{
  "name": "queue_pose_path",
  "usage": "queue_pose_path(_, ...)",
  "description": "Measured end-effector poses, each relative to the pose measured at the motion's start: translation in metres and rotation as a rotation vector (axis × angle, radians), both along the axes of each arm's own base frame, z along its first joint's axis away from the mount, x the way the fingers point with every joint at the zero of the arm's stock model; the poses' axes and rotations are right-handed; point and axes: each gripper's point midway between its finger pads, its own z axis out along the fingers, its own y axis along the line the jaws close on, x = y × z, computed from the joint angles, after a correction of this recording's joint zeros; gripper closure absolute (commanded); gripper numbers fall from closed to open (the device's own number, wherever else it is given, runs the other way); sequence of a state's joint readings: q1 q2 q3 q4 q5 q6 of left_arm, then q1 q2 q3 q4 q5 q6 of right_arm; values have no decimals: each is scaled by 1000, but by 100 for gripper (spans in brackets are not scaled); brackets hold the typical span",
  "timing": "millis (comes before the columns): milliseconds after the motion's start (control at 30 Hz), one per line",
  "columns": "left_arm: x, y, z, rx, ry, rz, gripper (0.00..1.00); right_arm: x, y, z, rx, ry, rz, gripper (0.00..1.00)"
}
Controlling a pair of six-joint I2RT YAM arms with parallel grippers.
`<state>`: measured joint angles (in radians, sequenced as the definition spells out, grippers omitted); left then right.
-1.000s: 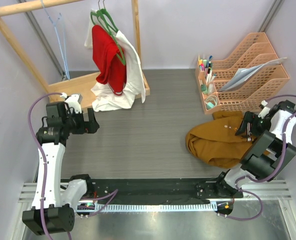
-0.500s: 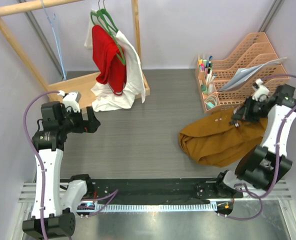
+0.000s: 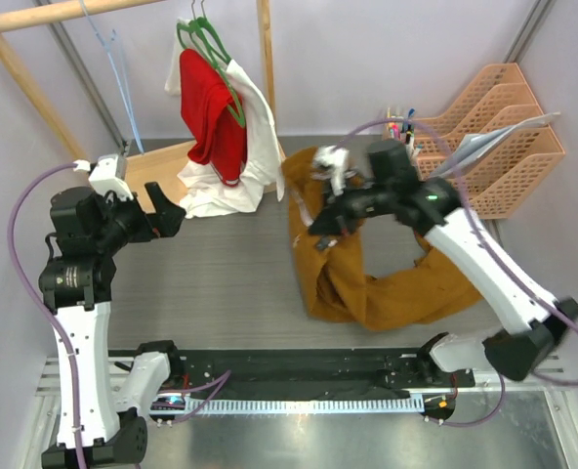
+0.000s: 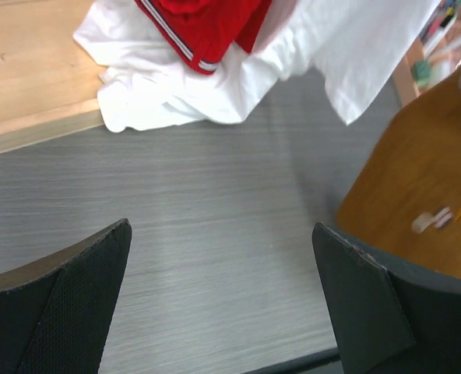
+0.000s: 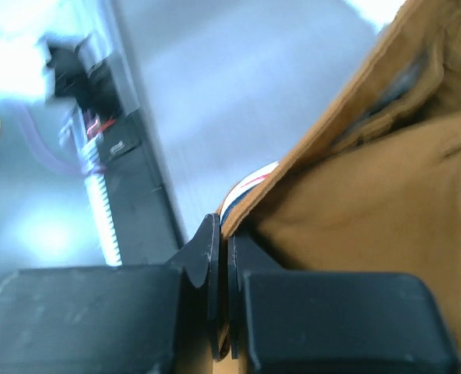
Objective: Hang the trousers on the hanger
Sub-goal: Move the trousers to the center of the board
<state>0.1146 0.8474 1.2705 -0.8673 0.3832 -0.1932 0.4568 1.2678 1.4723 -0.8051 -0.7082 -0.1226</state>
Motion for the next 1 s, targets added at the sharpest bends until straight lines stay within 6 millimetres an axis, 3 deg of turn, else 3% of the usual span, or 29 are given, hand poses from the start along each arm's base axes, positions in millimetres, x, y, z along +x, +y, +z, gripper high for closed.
queue_pose_path(67,0,3,12,-28,-18,44,1,-23,52,-16,-55,-14,162,95)
queue_pose_path(100,0,5,17,-41,-25,70,0,-35,77,-26,-84,-37,246,66)
queue_pose_path(167,-1,11,23,-68,-33,132,0,-68,120,-50,-152,-80,403,41)
queue_pose_path(200,-2,16,25,-79,-33,170,0,-78,135,-58,-171,-95,449,14)
queue_pose_path(300,-3,32,27,-90,-26,268,0,-98,175,-65,-214,-161,540,0)
queue_pose_path(333,-3,36,28,-85,-24,283,0,-93,181,-60,-212,-192,533,0)
queue_pose_path(400,-3,38,29,-68,-13,282,0,-66,172,-45,-202,-235,474,0)
queue_pose_path(467,-2,33,29,-12,5,196,0,-28,139,-30,-208,-266,369,0)
queue_pose_path(533,1,23,23,45,42,69,0,17,85,-18,-240,-296,229,1)
queue_pose_path(600,1,17,11,122,92,-64,0,53,14,-17,-314,-320,87,2)
queue_pose_path(667,3,15,-9,222,151,-218,0,71,-64,-34,-433,-310,-26,3)
queue_pose_path(733,8,14,-31,327,193,-368,0,65,-139,-68,-585,-229,-89,4)
queue_pose_path(833,8,9,-68,456,246,-572,0,39,-223,-119,-748,-76,-94,6)
queue_pose_path(900,0,2,-84,515,267,-671,0,22,-271,-144,-821,24,-96,8)
queue_pose_path(1000,-22,-32,-100,590,267,-867,0,9,-325,-160,-901,97,-93,8)
